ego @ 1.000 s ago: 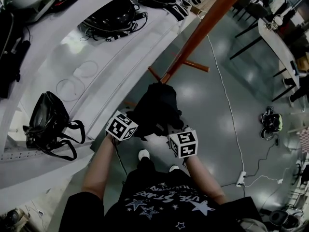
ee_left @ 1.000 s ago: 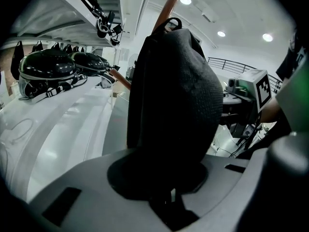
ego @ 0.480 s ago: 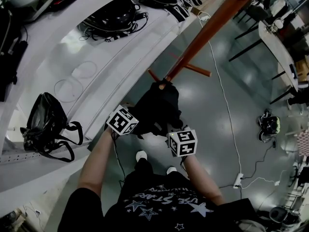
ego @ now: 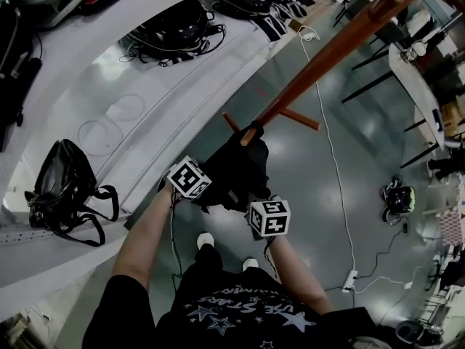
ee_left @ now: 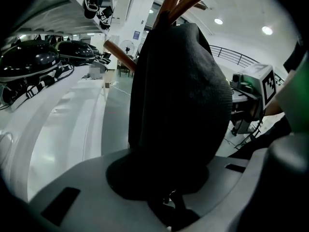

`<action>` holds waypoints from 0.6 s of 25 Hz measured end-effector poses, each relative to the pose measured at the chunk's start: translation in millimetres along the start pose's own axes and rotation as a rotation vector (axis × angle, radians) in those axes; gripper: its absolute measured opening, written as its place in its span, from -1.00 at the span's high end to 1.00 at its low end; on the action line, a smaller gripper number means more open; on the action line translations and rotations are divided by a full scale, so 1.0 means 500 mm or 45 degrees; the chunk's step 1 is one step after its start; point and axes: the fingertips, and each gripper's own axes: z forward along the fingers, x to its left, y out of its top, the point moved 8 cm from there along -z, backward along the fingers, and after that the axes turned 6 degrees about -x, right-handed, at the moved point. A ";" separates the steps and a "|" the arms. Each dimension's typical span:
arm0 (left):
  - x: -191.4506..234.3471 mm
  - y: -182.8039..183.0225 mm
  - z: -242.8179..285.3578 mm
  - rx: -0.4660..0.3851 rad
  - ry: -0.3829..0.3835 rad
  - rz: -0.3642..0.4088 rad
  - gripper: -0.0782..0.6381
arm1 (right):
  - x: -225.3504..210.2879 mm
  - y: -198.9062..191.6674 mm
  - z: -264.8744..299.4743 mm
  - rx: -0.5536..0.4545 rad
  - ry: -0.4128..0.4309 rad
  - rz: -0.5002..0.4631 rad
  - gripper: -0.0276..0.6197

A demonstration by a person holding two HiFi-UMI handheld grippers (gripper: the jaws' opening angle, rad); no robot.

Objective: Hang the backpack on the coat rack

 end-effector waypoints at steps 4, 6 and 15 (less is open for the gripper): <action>0.010 -0.026 0.024 0.040 0.015 -0.026 0.44 | 0.001 -0.023 0.016 0.052 0.000 0.002 0.86; 0.016 -0.035 0.033 0.039 0.041 -0.053 0.39 | -0.001 -0.031 0.024 0.063 0.005 0.006 0.85; 0.018 -0.053 0.057 -0.003 0.235 -0.150 0.12 | -0.014 -0.056 0.039 0.121 -0.010 -0.082 0.83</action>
